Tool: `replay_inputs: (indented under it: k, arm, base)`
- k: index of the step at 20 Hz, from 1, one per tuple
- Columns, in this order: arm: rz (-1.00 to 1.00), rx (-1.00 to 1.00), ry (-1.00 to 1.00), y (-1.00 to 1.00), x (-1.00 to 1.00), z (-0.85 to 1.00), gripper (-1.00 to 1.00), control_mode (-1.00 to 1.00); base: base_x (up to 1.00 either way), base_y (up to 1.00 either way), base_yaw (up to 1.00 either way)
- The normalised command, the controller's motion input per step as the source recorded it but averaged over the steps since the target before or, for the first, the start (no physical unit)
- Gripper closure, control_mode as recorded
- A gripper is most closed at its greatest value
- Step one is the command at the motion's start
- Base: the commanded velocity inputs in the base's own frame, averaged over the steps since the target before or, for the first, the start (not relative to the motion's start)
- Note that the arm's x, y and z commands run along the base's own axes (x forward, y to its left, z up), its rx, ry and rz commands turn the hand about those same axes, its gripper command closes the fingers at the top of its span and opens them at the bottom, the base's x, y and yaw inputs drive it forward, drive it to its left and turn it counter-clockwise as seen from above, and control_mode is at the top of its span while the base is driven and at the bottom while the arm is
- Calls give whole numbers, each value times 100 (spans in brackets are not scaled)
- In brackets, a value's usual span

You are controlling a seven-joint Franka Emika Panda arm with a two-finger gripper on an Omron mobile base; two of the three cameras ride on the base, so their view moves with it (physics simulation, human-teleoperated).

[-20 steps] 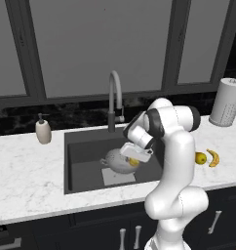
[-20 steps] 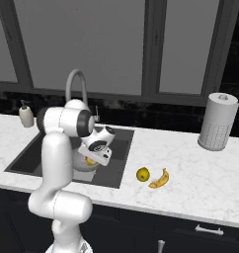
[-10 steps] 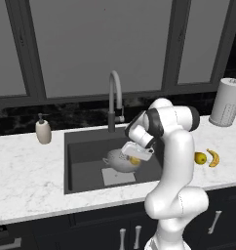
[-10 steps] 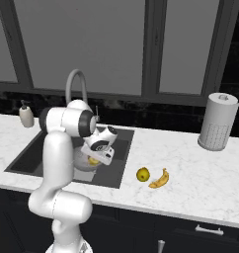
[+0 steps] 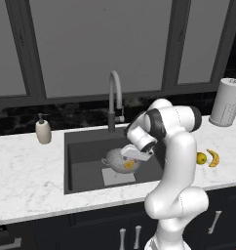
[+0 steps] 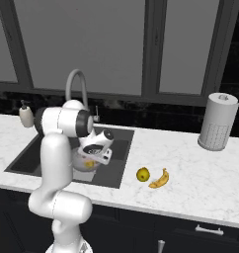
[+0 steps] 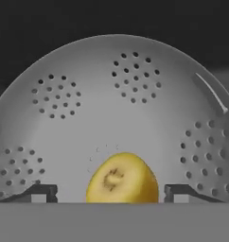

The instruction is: Put the colander in the sink, put the kiwi, pear, banana in the colander, and turn on the sink faucet and pour water over the colander.

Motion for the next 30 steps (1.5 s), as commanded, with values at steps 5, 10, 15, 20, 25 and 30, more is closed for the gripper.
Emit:
replay_inputs:
  k: [5, 10, 15, 20, 25, 30]
  arm:
    - [0, 0, -20, 18, -25, 0, -100, -100]
    - [0, 0, -22, 6, -37, 0, -100, -100]
    - [3, 6, -16, -3, -11, 28, -100, -100]
    - [14, 15, -9, -18, -17, 96, -100, -100]
    - [12, 4, 0, -42, -28, 100, -100, -100]
    - [5, 7, 0, -50, -10, 100, -100, -100]
  base:
    - [0, 0, 0]
    - [0, 0, 0]
    - [0, 0, 0]
    - [0, 0, 0]
    - [0, 0, 0]
    - [0, 0, 0]
